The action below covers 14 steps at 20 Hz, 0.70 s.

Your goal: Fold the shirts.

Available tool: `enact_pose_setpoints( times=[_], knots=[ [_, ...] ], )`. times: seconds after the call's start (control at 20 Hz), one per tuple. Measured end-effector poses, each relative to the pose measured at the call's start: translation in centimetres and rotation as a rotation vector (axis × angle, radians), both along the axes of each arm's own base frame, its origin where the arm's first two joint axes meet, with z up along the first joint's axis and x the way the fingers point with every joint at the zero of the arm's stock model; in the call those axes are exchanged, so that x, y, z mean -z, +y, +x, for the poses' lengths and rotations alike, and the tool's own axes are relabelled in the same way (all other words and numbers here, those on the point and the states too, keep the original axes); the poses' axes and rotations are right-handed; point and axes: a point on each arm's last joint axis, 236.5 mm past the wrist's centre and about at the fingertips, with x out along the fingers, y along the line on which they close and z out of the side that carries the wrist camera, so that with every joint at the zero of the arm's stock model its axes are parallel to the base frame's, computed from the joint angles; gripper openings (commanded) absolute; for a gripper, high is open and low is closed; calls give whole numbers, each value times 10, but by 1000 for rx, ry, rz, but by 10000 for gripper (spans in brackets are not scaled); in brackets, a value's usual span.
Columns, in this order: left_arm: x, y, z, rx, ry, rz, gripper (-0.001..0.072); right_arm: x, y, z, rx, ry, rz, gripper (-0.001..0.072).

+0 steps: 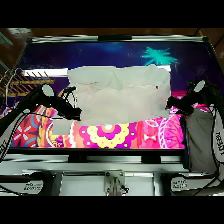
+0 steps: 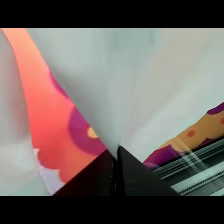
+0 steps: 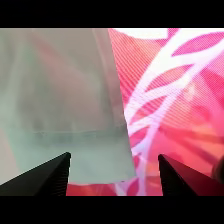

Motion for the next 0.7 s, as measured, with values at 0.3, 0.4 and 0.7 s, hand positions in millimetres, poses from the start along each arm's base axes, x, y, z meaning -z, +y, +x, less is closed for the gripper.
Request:
enact_pose_setpoints(
  times=[0.3, 0.4, 0.7],
  knots=[
    [0, 0, 0, 7, -3, 0, 42, 13, 19, 8, 43, 3, 96, 422],
    [0, 0, 0, 11, -4, -1, 42, 15, 22, 10, 51, -1, 108, 215],
    [1, 3, -5, 27, 10, 11, 42, 6, 22, 21, 55, -55, 115, 61]
  ],
)
